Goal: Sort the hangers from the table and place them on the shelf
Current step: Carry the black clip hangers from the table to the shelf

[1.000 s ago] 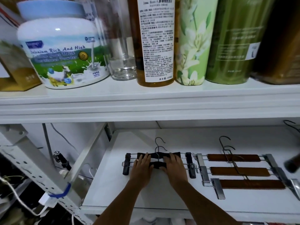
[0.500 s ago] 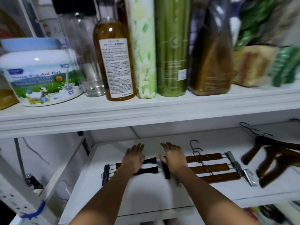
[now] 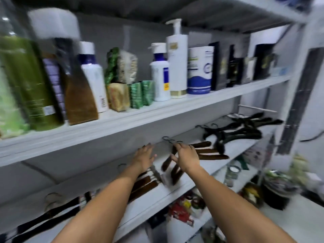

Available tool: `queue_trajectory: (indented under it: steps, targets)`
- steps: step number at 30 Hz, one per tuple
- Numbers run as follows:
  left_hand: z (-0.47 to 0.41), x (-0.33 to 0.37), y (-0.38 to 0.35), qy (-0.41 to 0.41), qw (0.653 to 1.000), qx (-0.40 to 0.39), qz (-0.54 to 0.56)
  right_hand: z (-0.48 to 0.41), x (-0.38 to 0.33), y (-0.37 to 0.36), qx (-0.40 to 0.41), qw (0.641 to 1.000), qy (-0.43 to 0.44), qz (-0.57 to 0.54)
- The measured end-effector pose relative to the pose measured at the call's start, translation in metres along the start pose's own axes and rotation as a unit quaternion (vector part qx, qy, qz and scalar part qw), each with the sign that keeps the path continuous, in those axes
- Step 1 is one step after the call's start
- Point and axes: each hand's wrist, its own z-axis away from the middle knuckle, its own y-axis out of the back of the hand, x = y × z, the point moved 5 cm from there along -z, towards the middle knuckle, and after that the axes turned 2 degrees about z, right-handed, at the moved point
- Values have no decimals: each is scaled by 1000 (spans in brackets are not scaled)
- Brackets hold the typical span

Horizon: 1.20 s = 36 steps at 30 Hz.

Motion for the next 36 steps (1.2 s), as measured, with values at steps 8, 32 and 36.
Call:
queue_trajectory:
  steps: [8,32,36]
  targets:
    - [-52,208,-33,-135,991,-18,-1,49,197,66,25,991,-121,50]
    - [-47,684,-202,-460,883,-91,-30,321,586,147,56,889,-440,114]
    - [-36,750,-231,-516,851,-96,-29,377,621,153,42,850,-509,132]
